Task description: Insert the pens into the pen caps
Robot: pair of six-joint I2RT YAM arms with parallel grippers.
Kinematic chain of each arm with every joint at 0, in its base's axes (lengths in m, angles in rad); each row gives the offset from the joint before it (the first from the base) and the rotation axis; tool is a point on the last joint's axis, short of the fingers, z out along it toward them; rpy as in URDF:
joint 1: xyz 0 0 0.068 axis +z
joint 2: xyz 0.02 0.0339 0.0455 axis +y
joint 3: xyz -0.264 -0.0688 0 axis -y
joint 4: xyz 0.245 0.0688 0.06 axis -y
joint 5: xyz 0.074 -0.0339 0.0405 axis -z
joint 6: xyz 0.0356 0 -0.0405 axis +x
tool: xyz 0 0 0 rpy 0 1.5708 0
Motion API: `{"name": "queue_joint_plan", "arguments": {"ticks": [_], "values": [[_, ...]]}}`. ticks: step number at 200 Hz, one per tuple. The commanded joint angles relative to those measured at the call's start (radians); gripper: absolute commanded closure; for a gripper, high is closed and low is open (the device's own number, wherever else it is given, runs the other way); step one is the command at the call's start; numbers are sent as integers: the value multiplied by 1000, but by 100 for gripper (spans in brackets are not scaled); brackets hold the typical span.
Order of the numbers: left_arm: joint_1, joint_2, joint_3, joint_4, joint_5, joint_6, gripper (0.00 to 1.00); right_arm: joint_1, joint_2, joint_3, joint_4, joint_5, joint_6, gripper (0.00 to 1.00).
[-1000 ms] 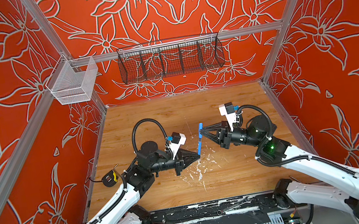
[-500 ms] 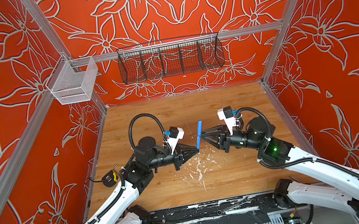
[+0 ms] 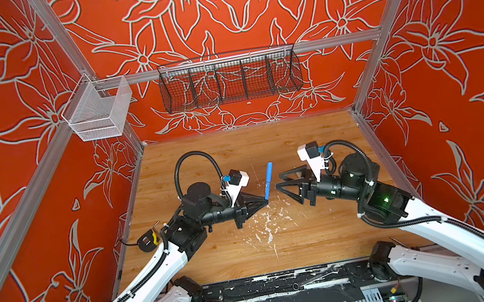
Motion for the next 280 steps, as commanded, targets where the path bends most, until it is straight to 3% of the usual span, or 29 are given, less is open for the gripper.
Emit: {"name": "queue_joint_plan", "arguments": {"ticks": [1,49,101,140,178,222,248,260,280], "values": [[5,-11,6,7,17,10,100,7,43,47,-3,-52,-23,43],[5,-23,4,-6,15,13,100,7,132,74,91,-141,14,45],[5,-11,4,-5,23,16,100,8,151,67,133,-141,34,53],[5,9,12,-4,27,16,100,7,162,63,165,-152,51,69],[4,18,22,-5,27,10,100,7,177,56,167,-161,57,78],[6,21,37,-9,5,-12,100,7,169,63,126,-139,37,100],[11,32,73,-68,-39,-22,100,7,164,86,37,-43,37,100],[19,38,89,-110,-59,-21,86,7,152,93,-19,42,37,100],[31,42,101,-164,-88,-18,53,7,141,118,-121,172,33,100]]}}
